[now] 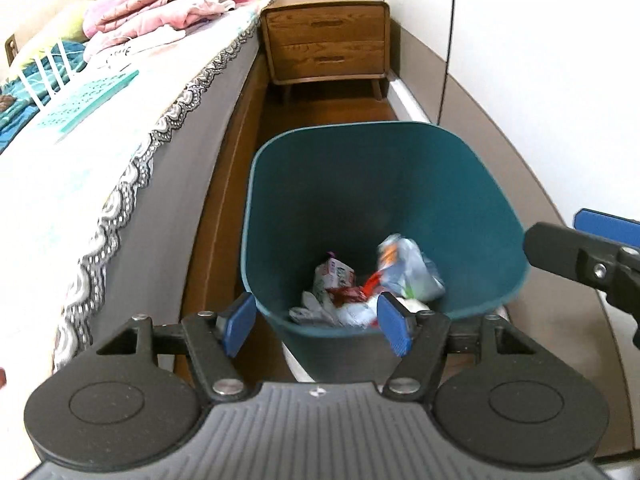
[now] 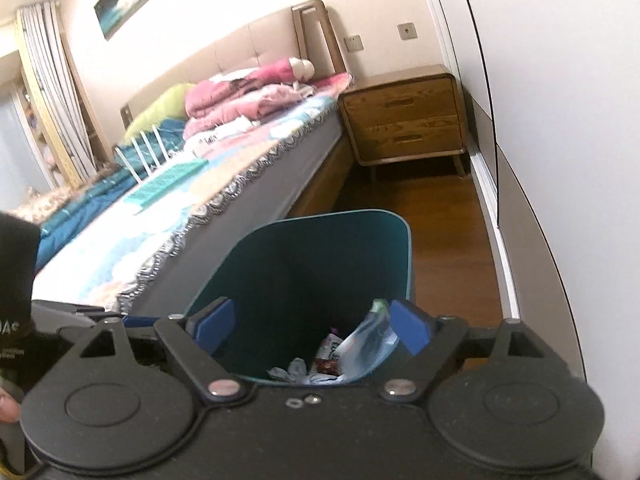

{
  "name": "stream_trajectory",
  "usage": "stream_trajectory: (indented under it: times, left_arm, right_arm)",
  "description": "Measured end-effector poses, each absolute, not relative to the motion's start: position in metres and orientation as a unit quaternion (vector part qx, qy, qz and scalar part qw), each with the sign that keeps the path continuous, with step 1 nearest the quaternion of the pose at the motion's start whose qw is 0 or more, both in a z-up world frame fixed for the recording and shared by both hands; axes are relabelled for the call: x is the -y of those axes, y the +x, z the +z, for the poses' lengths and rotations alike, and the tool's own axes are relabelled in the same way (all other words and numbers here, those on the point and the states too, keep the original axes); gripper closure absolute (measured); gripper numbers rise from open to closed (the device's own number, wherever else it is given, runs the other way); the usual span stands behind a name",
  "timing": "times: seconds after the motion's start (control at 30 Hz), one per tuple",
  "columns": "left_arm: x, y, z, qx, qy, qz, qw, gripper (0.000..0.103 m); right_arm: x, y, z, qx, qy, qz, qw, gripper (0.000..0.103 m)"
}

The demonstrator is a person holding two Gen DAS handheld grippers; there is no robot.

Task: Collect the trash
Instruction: 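Lower both tools back down to the trash pile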

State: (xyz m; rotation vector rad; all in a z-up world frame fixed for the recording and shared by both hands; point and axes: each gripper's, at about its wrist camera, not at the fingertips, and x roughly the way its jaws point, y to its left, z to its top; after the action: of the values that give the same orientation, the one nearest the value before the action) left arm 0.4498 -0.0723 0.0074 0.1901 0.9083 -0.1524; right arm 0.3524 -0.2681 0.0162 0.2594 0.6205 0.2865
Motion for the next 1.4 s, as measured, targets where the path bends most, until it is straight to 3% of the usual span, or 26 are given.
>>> stream_trajectory:
  times: [0.4,0.47,0.77,1.07,1.4]
  left_arm:
    - [0.064,0.391,-0.032,-0.459,0.07,-0.112,0.879,0.036]
    - [0.058,0.382,-0.052,-0.472,0.069,-0.115,0.871,0.029]
    - [0.05,0.364,-0.169,-0.555,0.116,-0.1,0.817,0.026]
    - [0.052,0.344,-0.292,-0.657,0.17,-0.091,0.729,0.026]
    - [0.034,0.336,-0.362,-0.704,0.161,-0.089,0.686,0.026]
  right_arm:
    - [0.273,0.304,-0.013,-0.305,0.07,0.125,0.942,0.011]
    - [0.271,0.296,-0.028,-0.319,0.063,0.125,0.937,0.011]
    - [0.244,0.288,-0.139,-0.458,0.004,0.141,0.878,0.01]
    - [0.248,0.286,-0.277,-0.601,0.02,0.092,0.794,0.013]
    - [0.278,0.263,-0.373,-0.676,0.095,0.032,0.73,0.024]
